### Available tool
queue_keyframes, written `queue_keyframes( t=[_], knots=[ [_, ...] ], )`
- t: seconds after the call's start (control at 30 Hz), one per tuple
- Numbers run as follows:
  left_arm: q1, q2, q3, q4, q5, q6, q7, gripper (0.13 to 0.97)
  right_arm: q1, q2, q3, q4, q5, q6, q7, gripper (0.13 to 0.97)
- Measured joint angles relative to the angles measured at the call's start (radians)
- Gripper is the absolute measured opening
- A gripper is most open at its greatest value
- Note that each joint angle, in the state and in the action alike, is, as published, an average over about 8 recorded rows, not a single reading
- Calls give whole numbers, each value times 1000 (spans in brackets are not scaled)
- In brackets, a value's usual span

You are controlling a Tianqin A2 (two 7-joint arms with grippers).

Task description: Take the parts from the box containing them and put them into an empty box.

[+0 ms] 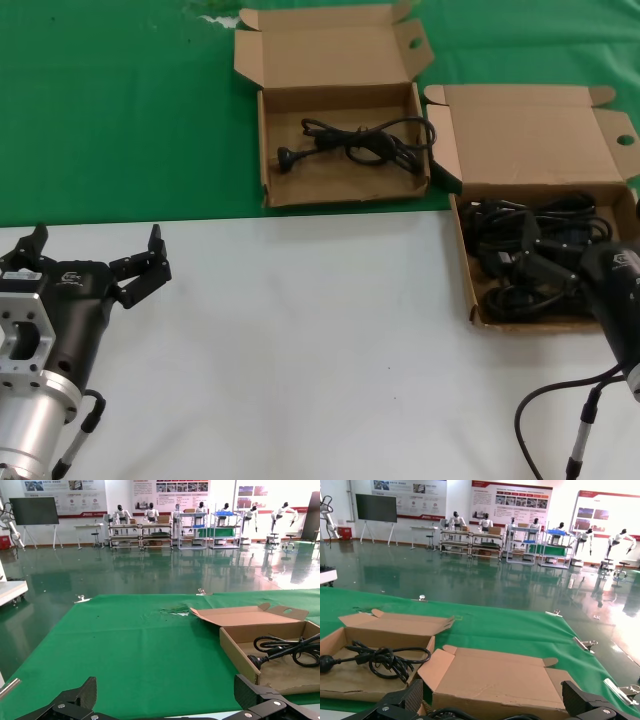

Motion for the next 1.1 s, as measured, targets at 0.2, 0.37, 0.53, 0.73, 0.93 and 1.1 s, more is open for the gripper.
queue_keyframes(
  t=[0.2,0.37,0.53,0.73,0.93,1.1],
  knots=[
    [0,0,0,0,0,0,0,966,0,0,0,0,0,0,0,966],
    [0,0,0,0,0,0,0,966,0,0,0,0,0,0,0,966],
    [0,0,0,0,0,0,0,966,0,0,0,0,0,0,0,966],
    [0,0,0,0,0,0,0,966,0,0,0,0,0,0,0,966],
    [0,0,0,0,0,0,0,966,0,0,0,0,0,0,0,966],
    [0,0,0,0,0,0,0,966,0,0,0,0,0,0,0,966]
  ],
)
